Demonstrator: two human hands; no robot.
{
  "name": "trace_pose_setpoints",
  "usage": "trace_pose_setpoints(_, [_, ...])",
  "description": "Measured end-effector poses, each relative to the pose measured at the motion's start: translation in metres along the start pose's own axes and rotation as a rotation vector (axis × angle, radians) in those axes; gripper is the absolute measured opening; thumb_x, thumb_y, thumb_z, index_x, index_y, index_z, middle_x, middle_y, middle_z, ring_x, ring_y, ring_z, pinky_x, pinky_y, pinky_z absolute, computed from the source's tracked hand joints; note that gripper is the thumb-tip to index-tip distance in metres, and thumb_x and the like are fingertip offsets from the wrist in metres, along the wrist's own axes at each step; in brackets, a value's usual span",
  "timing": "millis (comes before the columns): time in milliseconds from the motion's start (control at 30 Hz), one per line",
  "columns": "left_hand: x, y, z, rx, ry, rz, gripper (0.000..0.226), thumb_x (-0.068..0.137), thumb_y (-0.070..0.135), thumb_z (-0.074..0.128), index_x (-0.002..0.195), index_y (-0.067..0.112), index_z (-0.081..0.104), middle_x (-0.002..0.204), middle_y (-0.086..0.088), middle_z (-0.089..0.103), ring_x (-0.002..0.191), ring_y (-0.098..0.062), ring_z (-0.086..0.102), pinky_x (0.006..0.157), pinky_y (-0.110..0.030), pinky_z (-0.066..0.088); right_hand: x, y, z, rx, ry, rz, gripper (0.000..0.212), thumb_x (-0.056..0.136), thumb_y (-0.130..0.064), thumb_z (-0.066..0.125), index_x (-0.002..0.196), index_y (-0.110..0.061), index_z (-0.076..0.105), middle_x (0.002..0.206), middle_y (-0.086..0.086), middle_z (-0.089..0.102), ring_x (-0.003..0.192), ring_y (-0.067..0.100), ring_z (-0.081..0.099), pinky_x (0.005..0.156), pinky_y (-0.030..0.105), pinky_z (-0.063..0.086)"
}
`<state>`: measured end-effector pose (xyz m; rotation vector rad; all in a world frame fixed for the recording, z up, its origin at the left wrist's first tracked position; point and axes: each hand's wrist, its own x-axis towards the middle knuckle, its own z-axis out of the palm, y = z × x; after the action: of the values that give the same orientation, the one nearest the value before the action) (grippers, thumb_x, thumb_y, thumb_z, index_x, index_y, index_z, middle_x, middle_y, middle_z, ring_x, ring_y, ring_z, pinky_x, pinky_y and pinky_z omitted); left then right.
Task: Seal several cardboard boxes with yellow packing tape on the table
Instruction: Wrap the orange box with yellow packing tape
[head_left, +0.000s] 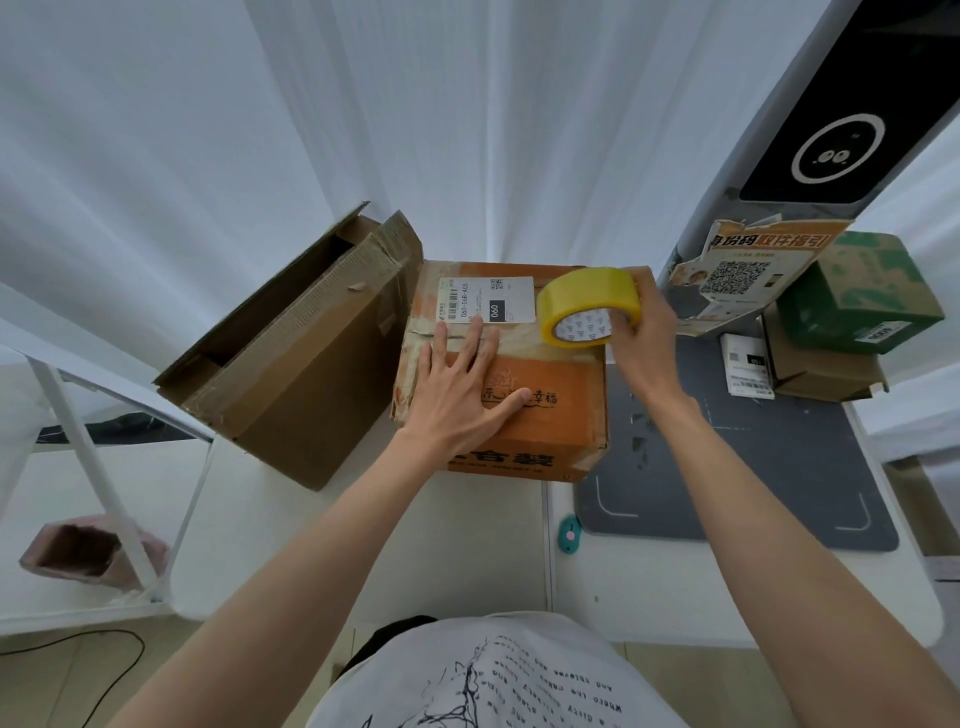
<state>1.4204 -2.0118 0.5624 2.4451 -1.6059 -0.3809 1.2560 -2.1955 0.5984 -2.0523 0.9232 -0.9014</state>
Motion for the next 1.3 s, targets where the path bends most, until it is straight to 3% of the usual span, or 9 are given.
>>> trace_pose_setpoints(133, [0.004, 0.001, -0.003, 0.012, -0.018, 0.013, 0.093, 0.084, 0.089, 0.013, 0.159, 0.040, -0.012, 0.169, 0.002, -0.018, 0.151, -0.039, -0.023, 0.123, -0.060, -0.005, -0.003, 0.009, -0.017, -0.048, 0.104, -0.026, 0.037, 0.084, 0.007, 0.048, 0.119, -0.006, 0.055, 0.107, 0.010, 0.055, 0.094, 0.016, 0.050, 0.077, 0.013, 0.037])
trace_pose_setpoints(300, [0.005, 0.005, -0.005, 0.059, -0.050, 0.030, 0.089, 0.083, 0.091, 0.015, 0.157, 0.049, -0.010, 0.168, -0.002, -0.019, 0.150, -0.044, -0.023, 0.122, -0.063, -0.007, -0.010, 0.012, -0.012, 0.053, 0.156, 0.058, 0.016, 0.081, 0.000, 0.053, 0.096, -0.003, 0.057, 0.089, 0.006, 0.054, 0.077, 0.012, 0.047, 0.068, 0.014, 0.035])
trace_pose_setpoints(467, [0.006, 0.015, -0.007, 0.123, 0.017, 0.077, 0.097, 0.085, 0.089, 0.009, 0.162, 0.031, -0.002, 0.168, 0.000, -0.021, 0.151, -0.030, -0.029, 0.123, -0.057, -0.012, -0.013, 0.011, -0.010, 0.187, 0.075, 0.193, 0.022, 0.091, -0.006, 0.065, 0.108, -0.012, 0.051, 0.091, 0.000, 0.057, 0.079, 0.003, 0.056, 0.069, 0.017, 0.045])
trace_pose_setpoints(533, [0.007, 0.026, -0.009, 0.069, 0.056, 0.116, 0.097, 0.092, 0.083, 0.018, 0.163, 0.017, 0.009, 0.169, -0.003, -0.012, 0.156, -0.021, -0.014, 0.127, -0.047, -0.004, -0.014, 0.012, -0.006, 0.228, 0.064, 0.249, 0.028, 0.091, -0.013, 0.069, 0.112, -0.014, 0.051, 0.100, 0.005, 0.061, 0.090, 0.014, 0.061, 0.078, 0.026, 0.052])
trace_pose_setpoints(633, [0.011, 0.041, -0.011, -0.093, 0.061, 0.083, 0.092, 0.093, 0.078, 0.032, 0.162, 0.021, 0.011, 0.170, -0.008, 0.004, 0.157, -0.023, 0.006, 0.127, -0.041, 0.008, -0.013, 0.013, -0.003, 0.290, 0.059, 0.338, 0.032, 0.089, -0.016, 0.074, 0.115, -0.016, 0.055, 0.111, 0.012, 0.064, 0.102, 0.025, 0.064, 0.089, 0.040, 0.057])
trace_pose_setpoints(800, [0.016, 0.060, 0.004, -0.046, 0.031, 0.069, 0.104, 0.088, 0.082, 0.033, 0.163, 0.018, 0.000, 0.170, -0.006, -0.009, 0.156, -0.031, -0.011, 0.127, -0.049, -0.002, -0.013, 0.009, 0.003, 0.336, 0.017, 0.338, 0.038, 0.089, -0.020, 0.078, 0.116, -0.022, 0.050, 0.109, 0.003, 0.065, 0.103, 0.017, 0.065, 0.085, 0.029, 0.057])
trace_pose_setpoints(967, [0.018, 0.060, 0.010, -0.161, 0.071, 0.096, 0.106, 0.089, 0.078, 0.044, 0.162, 0.014, 0.002, 0.171, -0.006, 0.000, 0.157, -0.018, -0.006, 0.128, -0.037, -0.001, -0.014, 0.009, 0.008, 0.259, 0.017, 0.354, 0.032, 0.093, -0.020, 0.072, 0.117, -0.018, 0.050, 0.103, -0.006, 0.062, 0.095, 0.006, 0.062, 0.074, 0.015, 0.052])
trace_pose_setpoints(1133, [0.018, 0.061, 0.009, -0.172, 0.080, 0.114, 0.101, 0.091, 0.074, 0.047, 0.162, 0.016, 0.006, 0.170, -0.006, 0.005, 0.157, -0.021, -0.004, 0.128, -0.040, -0.002, -0.012, 0.015, 0.012, 0.186, 0.016, 0.375, 0.025, 0.096, -0.034, 0.065, 0.109, -0.012, 0.065, 0.112, 0.011, 0.066, 0.105, 0.023, 0.064, 0.088, 0.040, 0.056])
trace_pose_setpoints(1300, [0.019, 0.060, 0.011, -0.127, 0.059, 0.137, 0.094, 0.093, 0.074, 0.041, 0.163, 0.020, 0.009, 0.171, -0.003, 0.007, 0.157, -0.026, -0.007, 0.127, -0.045, -0.002, -0.018, 0.009, 0.010, 0.172, 0.054, 0.323, 0.018, 0.103, -0.031, 0.057, 0.109, -0.014, 0.059, 0.101, 0.001, 0.065, 0.094, 0.014, 0.062, 0.081, 0.034, 0.050])
